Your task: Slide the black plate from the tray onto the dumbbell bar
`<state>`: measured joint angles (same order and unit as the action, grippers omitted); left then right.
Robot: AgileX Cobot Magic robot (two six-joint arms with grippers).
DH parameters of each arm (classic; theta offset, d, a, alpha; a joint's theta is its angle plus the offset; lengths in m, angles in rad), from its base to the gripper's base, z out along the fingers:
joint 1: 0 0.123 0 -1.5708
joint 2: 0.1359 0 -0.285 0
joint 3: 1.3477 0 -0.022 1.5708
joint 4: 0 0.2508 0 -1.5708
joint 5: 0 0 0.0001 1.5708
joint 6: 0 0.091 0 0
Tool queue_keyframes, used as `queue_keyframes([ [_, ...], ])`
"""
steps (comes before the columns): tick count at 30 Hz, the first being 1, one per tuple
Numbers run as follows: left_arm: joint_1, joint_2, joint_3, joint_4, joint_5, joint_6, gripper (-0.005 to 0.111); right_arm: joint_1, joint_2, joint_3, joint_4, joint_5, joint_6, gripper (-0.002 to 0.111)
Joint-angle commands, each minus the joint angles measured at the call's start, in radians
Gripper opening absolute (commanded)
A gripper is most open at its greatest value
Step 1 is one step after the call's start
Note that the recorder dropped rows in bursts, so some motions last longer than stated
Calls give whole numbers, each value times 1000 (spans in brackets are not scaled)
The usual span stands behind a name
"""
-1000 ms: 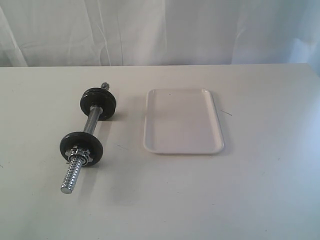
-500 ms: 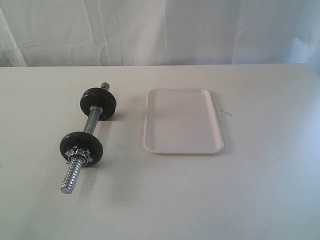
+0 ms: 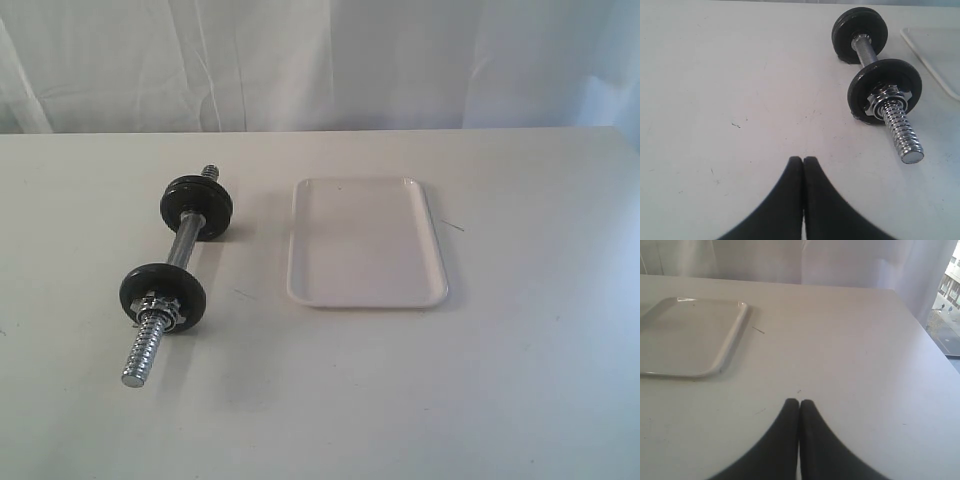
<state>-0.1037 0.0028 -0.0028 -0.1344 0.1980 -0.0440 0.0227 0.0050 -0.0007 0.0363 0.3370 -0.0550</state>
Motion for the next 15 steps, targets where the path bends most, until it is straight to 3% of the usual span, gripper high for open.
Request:
queue_keyframes([
  [1, 2, -3, 3, -6, -2, -3, 0, -5, -5, 1, -7, -1, -8, 0],
  [15, 2, -3, 3, -6, -2, -3, 0, 16, -5, 1, -1, -1, -8, 0],
])
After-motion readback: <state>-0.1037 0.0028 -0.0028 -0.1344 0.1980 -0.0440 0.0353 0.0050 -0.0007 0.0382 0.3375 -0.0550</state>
